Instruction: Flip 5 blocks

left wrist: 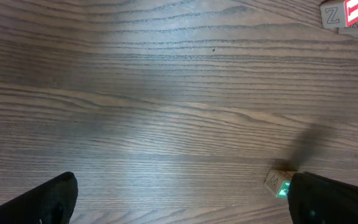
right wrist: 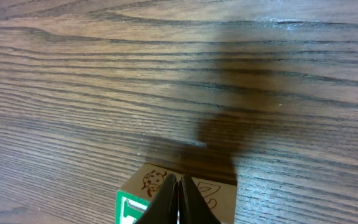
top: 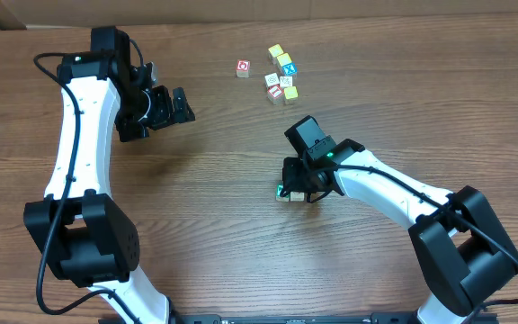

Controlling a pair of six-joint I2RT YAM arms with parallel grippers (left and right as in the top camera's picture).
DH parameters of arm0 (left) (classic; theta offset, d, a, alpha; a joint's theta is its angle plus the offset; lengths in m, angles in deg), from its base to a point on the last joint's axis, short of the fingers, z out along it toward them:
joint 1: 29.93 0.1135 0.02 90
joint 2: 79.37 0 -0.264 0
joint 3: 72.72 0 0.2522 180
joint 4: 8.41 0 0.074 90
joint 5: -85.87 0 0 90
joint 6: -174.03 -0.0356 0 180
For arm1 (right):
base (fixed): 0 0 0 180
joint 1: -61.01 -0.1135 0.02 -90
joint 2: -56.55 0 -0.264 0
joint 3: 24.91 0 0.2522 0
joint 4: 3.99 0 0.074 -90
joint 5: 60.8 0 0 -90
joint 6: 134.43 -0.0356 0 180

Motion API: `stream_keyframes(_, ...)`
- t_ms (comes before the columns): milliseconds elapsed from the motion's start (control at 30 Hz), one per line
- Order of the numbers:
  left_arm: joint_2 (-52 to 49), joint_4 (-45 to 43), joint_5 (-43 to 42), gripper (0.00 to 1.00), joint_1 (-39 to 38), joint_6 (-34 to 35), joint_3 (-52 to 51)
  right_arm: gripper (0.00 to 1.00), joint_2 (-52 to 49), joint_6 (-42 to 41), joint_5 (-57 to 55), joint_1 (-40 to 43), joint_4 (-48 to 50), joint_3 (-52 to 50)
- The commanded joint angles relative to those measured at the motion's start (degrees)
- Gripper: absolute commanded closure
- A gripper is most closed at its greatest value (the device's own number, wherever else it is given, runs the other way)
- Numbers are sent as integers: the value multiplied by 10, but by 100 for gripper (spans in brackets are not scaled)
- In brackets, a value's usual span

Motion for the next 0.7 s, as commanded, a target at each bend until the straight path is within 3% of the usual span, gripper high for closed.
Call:
stream_keyframes(0, 0, 0, -1, 0, 0, 6, 15, 94, 2, 3, -7, -1, 1, 13)
stream_keyframes(300, 0, 0, -1, 0, 0, 6, 15, 95, 3, 7, -23, 2, -51, 126)
stream_keyframes(667, 0, 0, -1, 0, 0, 6, 15, 96, -32, 7, -107, -106, -43, 130)
